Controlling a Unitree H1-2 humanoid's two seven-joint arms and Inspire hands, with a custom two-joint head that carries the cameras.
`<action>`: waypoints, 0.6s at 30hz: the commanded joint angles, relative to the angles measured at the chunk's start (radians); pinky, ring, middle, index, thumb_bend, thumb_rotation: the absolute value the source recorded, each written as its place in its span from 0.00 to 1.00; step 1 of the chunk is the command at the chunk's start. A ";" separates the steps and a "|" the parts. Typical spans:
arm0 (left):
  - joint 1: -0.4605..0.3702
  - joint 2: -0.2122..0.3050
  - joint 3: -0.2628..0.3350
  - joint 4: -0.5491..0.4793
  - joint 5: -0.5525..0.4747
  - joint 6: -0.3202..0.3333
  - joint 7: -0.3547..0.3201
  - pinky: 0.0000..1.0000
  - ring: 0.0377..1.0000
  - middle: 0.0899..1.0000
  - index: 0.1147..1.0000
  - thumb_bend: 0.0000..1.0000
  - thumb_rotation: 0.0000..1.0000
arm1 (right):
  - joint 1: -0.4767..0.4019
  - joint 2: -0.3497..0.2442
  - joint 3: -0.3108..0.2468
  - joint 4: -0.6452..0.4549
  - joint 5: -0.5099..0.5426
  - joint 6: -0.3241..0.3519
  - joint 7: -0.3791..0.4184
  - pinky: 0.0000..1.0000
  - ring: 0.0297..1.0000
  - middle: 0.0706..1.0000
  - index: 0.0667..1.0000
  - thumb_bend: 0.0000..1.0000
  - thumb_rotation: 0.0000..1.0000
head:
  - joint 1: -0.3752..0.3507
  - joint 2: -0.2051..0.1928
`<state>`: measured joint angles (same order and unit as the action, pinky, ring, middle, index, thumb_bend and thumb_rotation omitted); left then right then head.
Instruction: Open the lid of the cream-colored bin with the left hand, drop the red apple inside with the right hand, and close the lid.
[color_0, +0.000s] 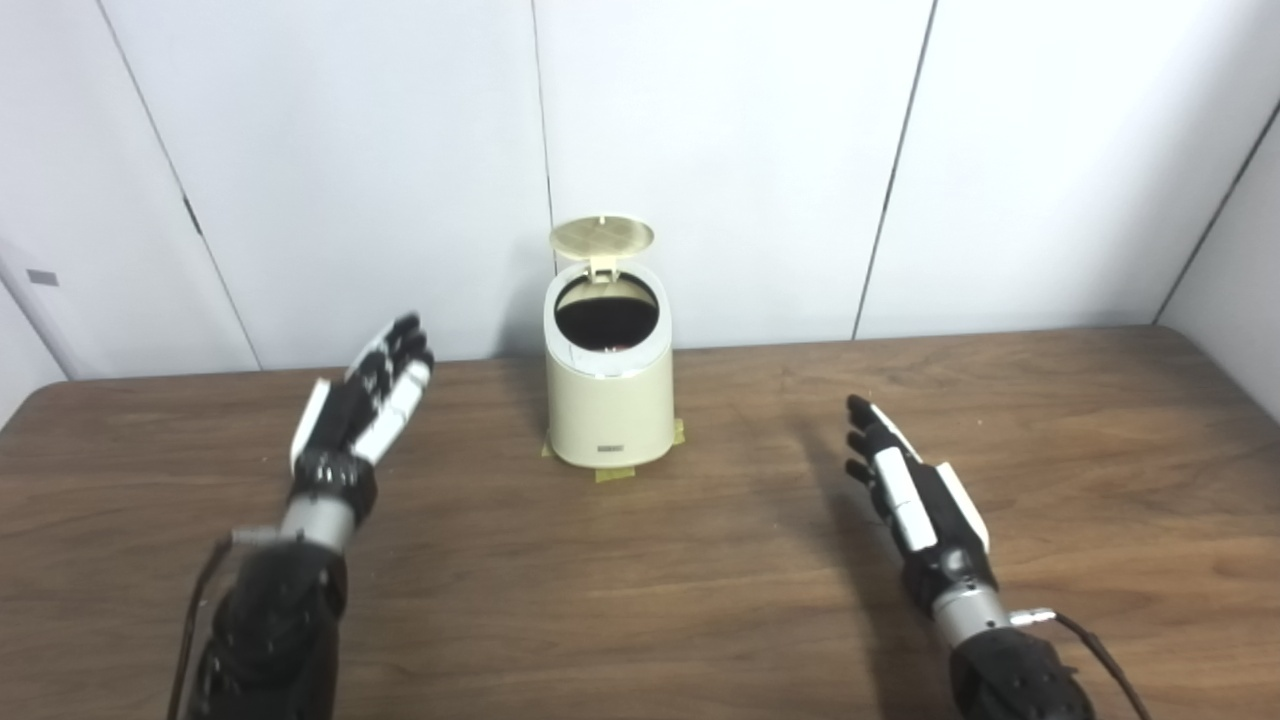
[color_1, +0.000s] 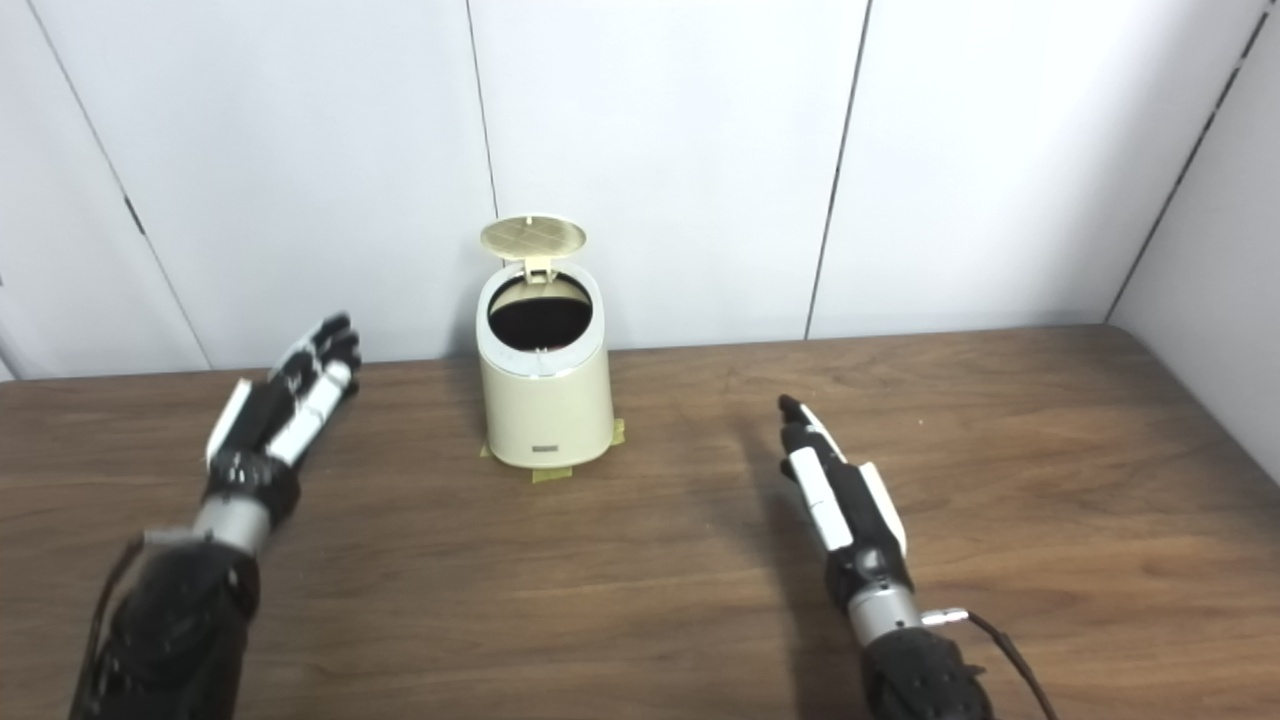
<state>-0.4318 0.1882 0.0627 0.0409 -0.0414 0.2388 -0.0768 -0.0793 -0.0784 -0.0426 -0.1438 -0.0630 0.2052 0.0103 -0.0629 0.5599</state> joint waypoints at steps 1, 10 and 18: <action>-0.096 0.026 -0.006 -0.001 0.012 -0.016 -0.008 0.92 0.93 0.92 0.93 0.39 0.61 | -0.013 -0.013 0.009 -0.026 -0.051 -0.078 -0.030 0.91 0.95 0.96 0.94 0.57 1.00 | 0.001 0.000; -0.306 0.101 -0.096 0.072 0.104 0.060 -0.063 0.91 0.93 0.93 0.94 0.47 0.73 | 0.007 -0.025 0.055 0.015 -0.185 -0.148 -0.076 0.84 0.89 0.92 0.92 0.55 1.00 | 0.017 -0.007; -0.482 0.140 -0.182 0.188 0.191 0.121 -0.119 0.87 0.91 0.91 0.90 0.45 0.97 | 0.005 -0.030 0.069 0.016 -0.205 -0.130 -0.065 0.82 0.87 0.90 0.93 0.56 1.00 | 0.019 -0.012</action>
<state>-0.8368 0.3120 -0.1177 0.2366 0.1301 0.3609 -0.1918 -0.0441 -0.0999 0.0273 -0.1011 -0.2626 0.1058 -0.0502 -0.0430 0.5476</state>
